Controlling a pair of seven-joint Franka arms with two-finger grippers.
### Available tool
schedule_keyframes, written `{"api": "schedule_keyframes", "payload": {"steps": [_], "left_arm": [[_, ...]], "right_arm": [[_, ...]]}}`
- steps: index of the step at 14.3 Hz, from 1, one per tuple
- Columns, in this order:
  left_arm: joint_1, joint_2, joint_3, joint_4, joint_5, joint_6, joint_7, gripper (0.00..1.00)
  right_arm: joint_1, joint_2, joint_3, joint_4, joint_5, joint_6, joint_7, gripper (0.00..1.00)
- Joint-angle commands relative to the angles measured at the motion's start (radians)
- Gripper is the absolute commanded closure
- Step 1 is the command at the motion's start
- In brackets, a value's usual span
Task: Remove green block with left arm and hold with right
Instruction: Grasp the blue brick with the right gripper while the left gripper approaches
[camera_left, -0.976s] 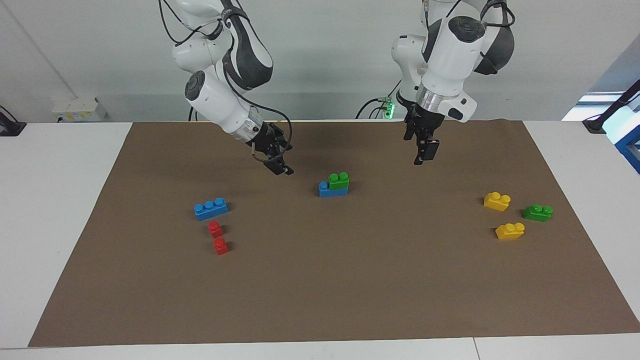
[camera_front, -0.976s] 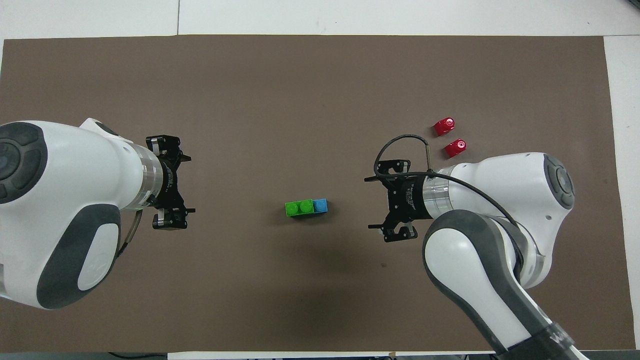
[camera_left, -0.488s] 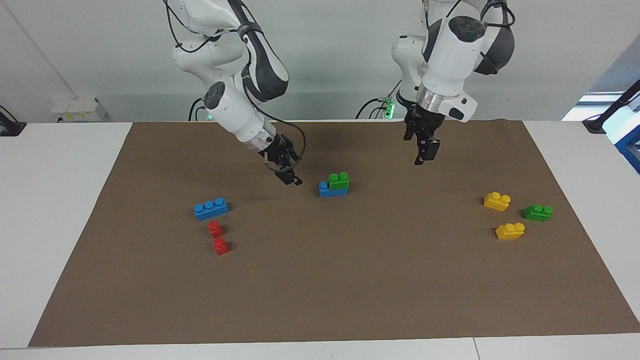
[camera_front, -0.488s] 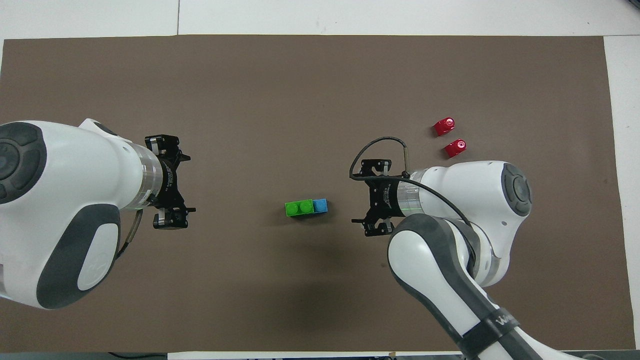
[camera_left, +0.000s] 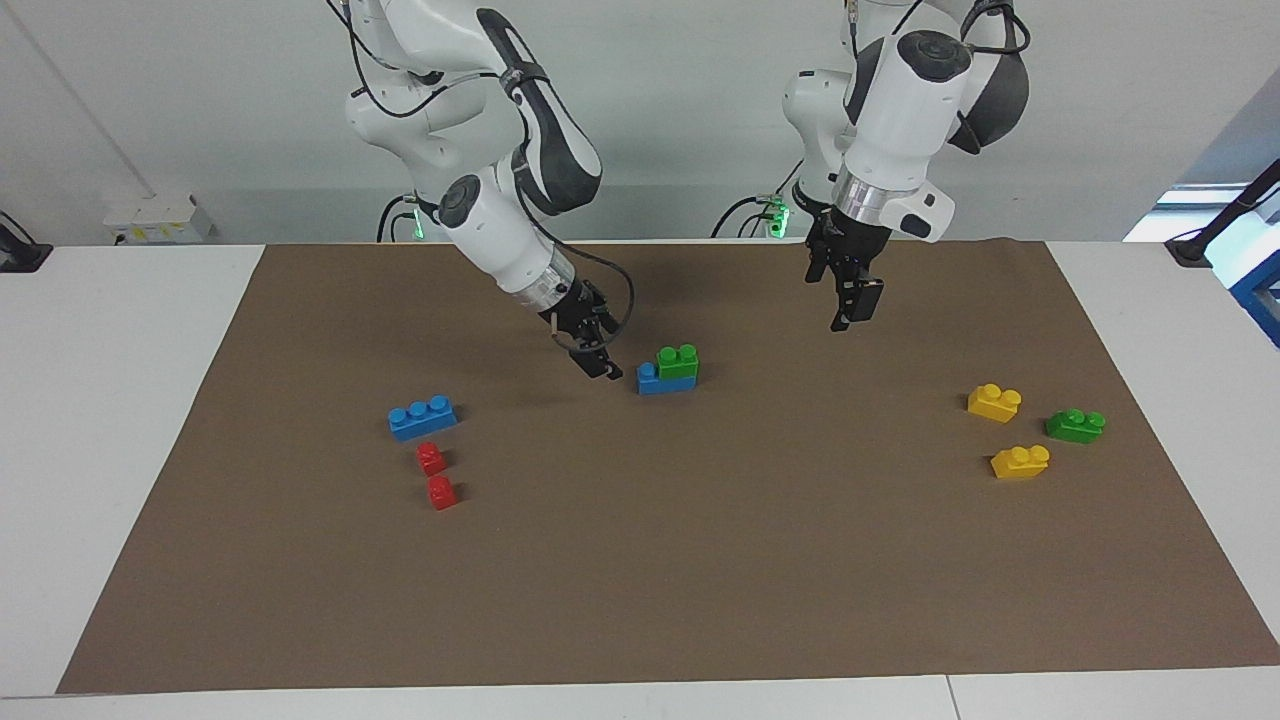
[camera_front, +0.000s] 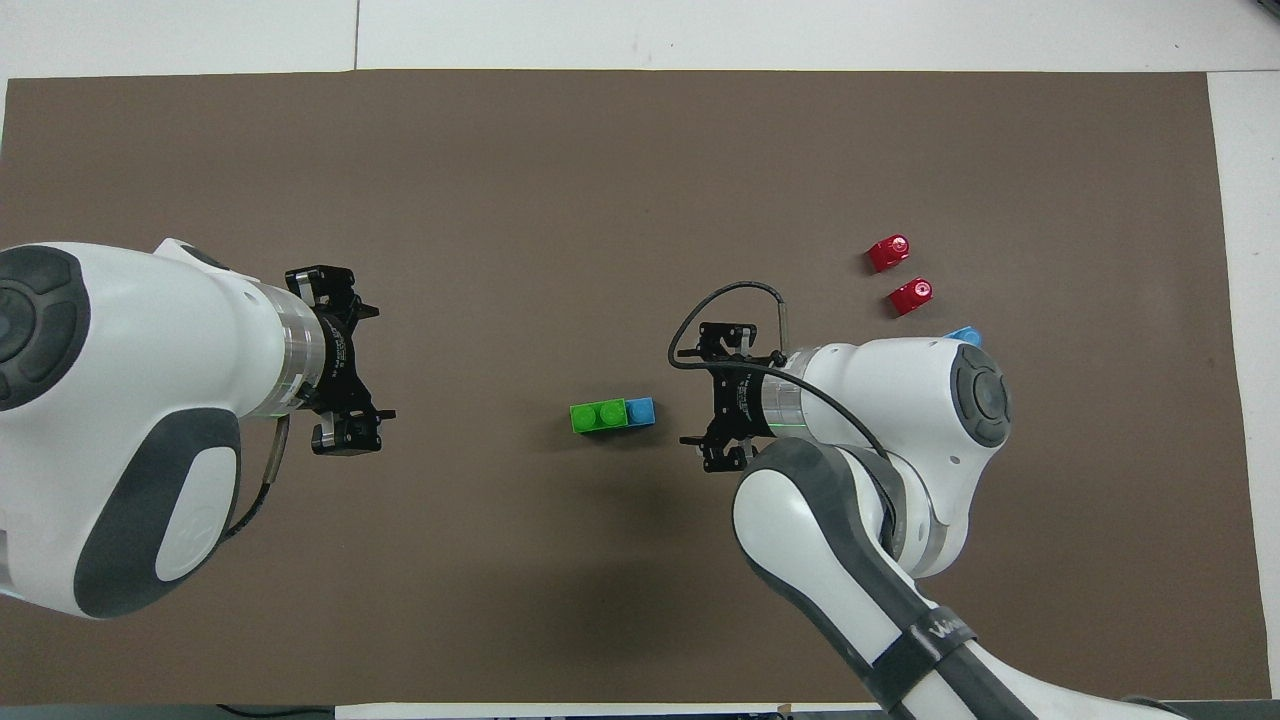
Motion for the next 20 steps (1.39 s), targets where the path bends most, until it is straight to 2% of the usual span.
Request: {"api": "schedule_keyframes", "payload": {"steps": [1, 12, 20], "left_arm": [[-0.014, -0.022, 0.003, -0.027, -0.001, 0.020, -0.054, 0.00], [-0.039, -0.020, 0.003, -0.033, 0.001, 0.041, -0.088, 0.00], [-0.088, 0.027, 0.003, -0.033, -0.001, 0.061, -0.206, 0.00]], "right_arm": [[0.026, 0.016, 0.000, -0.006, 0.035, 0.050, -0.017, 0.00], [0.048, 0.030, 0.000, -0.028, 0.055, 0.001, -0.034, 0.00], [0.052, 0.089, 0.000, -0.016, 0.133, 0.027, -0.115, 0.00]]}}
